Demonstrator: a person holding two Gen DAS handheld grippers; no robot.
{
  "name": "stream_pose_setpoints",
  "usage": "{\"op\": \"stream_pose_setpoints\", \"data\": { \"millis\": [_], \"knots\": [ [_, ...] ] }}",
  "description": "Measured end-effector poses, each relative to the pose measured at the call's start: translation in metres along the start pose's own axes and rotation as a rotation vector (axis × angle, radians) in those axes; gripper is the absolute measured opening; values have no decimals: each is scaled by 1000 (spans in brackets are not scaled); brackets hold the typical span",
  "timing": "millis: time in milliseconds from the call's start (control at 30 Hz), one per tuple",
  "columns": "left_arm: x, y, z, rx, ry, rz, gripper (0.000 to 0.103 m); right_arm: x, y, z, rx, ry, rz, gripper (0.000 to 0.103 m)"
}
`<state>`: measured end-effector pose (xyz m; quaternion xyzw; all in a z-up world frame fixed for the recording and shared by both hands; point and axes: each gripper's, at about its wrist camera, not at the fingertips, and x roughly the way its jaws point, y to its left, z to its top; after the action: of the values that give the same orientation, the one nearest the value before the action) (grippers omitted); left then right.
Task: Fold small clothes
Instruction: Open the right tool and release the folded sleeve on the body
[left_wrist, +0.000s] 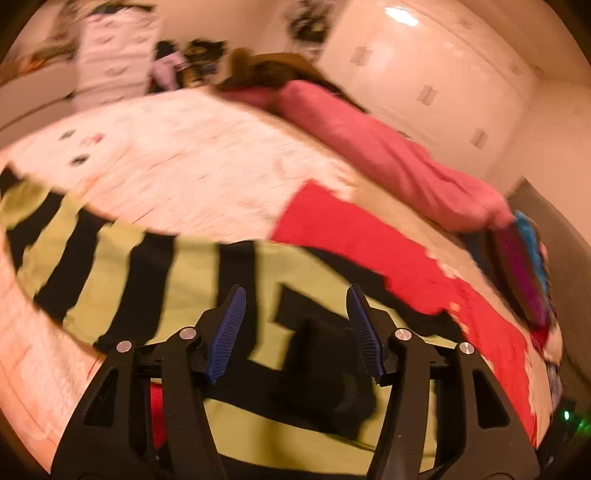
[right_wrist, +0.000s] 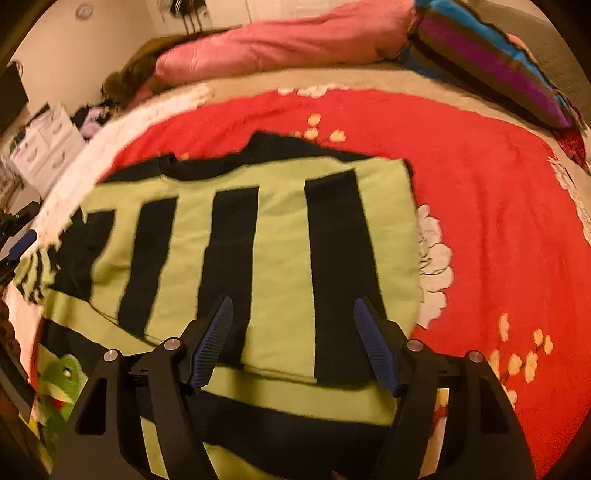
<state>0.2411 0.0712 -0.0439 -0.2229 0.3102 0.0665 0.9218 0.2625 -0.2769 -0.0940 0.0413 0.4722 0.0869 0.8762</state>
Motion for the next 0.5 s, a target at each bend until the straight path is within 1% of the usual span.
{"op": "stream_pose_setpoints", "data": {
  "millis": [67,133,200,233,300,333,400,467,500],
  "knots": [
    [-5,-26,-3,84,45,-58,63,-8,-2,-3,7,-14,2,67],
    [-7,-49,-14,169,87,-104,64,-10,-3,-8,12,-5,0,67],
    [0,-61,-27,202,149,-138,65,-11,-4,-13,12,15,2,67],
    [9,-67,-37,217,198,-142,65,-10,-4,-15,7,18,0,67],
    [25,-71,-53,254,260,-113,65,-10,-4,-19,-8,31,-6,67],
    [35,-73,-63,290,286,-77,65,-8,-5,-20,-7,38,-6,67],
    [46,-73,-75,343,312,-24,65,-5,-6,-20,-3,53,-5,67],
    [46,-72,-77,358,301,-20,65,-3,-6,-20,-3,58,-6,67],
    [44,-72,-76,357,298,-22,67,-4,-6,-20,-2,57,-4,68]
  ]
}}
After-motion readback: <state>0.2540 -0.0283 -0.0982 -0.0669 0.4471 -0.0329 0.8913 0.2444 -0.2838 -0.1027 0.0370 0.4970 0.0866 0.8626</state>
